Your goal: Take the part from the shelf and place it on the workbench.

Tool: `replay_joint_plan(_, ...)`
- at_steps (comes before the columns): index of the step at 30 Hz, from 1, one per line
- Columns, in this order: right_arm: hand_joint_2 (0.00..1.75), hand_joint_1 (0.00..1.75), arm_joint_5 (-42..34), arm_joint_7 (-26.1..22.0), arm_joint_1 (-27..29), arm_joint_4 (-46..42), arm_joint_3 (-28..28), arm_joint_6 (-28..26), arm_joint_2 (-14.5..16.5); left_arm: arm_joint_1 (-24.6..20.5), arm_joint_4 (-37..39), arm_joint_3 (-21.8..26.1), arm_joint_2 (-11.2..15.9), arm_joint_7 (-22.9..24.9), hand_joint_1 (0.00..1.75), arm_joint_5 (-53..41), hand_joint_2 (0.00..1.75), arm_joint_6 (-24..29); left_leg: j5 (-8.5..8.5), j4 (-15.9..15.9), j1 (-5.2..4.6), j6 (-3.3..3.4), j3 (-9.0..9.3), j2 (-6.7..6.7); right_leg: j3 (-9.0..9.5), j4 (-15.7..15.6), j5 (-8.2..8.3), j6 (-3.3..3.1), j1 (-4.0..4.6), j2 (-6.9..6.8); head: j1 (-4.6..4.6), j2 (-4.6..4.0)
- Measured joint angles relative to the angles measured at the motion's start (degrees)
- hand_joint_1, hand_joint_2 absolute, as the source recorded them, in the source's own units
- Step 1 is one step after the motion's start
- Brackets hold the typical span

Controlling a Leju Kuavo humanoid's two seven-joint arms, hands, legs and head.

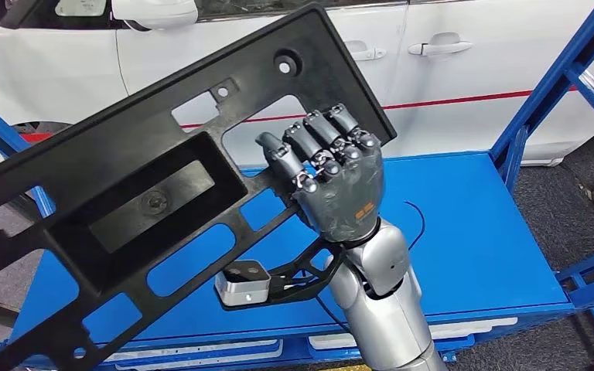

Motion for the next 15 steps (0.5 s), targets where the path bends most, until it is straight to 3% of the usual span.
replay_joint_plan(2,1.75,1.75,0.77,3.63,-1.8,1.53,3.01,0.05,-1.31,-0.08,0.0,0.04,-0.22,0.03,0.0,-0.99,1.75,0.33,3.46,-7.95,-0.08,0.28,3.65,0.03,-0.01,0.17,-0.11,0.2,0.1,0.13,0.0,0.0)
replay_joint_plan(4,1.75,1.75,1.36,7.23,-3.59,3.83,6.36,0.07,-2.84,-0.17,0.0,0.13,-0.62,0.48,0.0,-1.11,1.75,-0.06,4.37,-12.1,-0.3,0.67,5.57,-0.03,-0.13,0.18,-0.09,0.68,0.25,0.24,0.0,0.0)
replay_joint_plan(6,1.75,1.75,1.38,9.72,-4.69,6.27,9.38,0.03,-4.28,-0.14,0.0,0.38,-1.09,1.28,0.0,-0.71,1.75,-0.66,4.45,-12.55,-0.37,1.24,5.72,-0.15,-0.16,0.02,0.02,1.27,0.31,0.27,0.01,0.0)
replay_joint_plan(8,1.75,1.75,1.04,10.9,-5.59,8.24,11.48,-0.01,-5.37,-0.07,0.0,0.64,-1.57,1.95,0.0,-0.44,1.75,-0.88,4.82,-13.0,-0.18,1.99,5.83,-0.15,-0.65,1.18,-0.9,1.82,0.26,0.25,0.03,0.0)
replay_joint_plan(9,1.75,1.75,0.82,11.22,-6.04,8.97,12.26,-0.01,-5.79,-0.1,0.0,0.77,-1.78,2.17,0.0,-0.4,1.75,-0.92,4.96,-13.21,-0.08,2.36,5.89,-0.11,-1.62,3.31,-2.21,2.04,0.25,0.24,0.03,0.0)
replay_joint_plan(12,1.75,1.75,0.38,11.73,-6.77,10.56,14.02,-0.01,-6.92,-0.16,0.0,1.14,-2.04,2.43,0.0,-0.39,1.75,-1.02,4.95,-13.24,-0.19,2.86,5.89,-0.04,-6.54,13.48,-6.77,2.39,0.14,0.22,0.02,0.0)
replay_joint_plan(13,1.75,1.75,0.35,11.79,-6.81,10.99,14.46,-0.01,-7.24,-0.14,0.0,1.23,-2.09,2.48,0.0,-0.39,1.75,-1.05,4.91,-13.22,-0.21,2.9,5.92,-0.06,-7.54,15.31,-6.97,2.41,0.13,0.22,0.02,0.0)
replay_joint_plan(14,1.75,1.75,0.34,11.82,-6.88,11.38,14.87,-0.01,-7.49,-0.12,0.0,1.32,-2.13,2.51,0.0,-0.39,1.75,-1.06,4.88,-13.19,-0.22,2.92,5.96,-0.09,-7.57,15.1,-6.09,2.35,0.14,0.22,0.03,0.0)
replay_joint_plan(15,1.75,1.75,0.34,11.83,-7.0,11.69,15.21,-0.01,-7.69,-0.11,0.0,1.38,-2.19,2.54,0.0,-0.39,1.75,-1.06,4.82,-13.16,-0.23,2.89,6.04,-0.14,-6.52,12.72,-4.29,2.21,0.15,0.22,0.02,0.0)
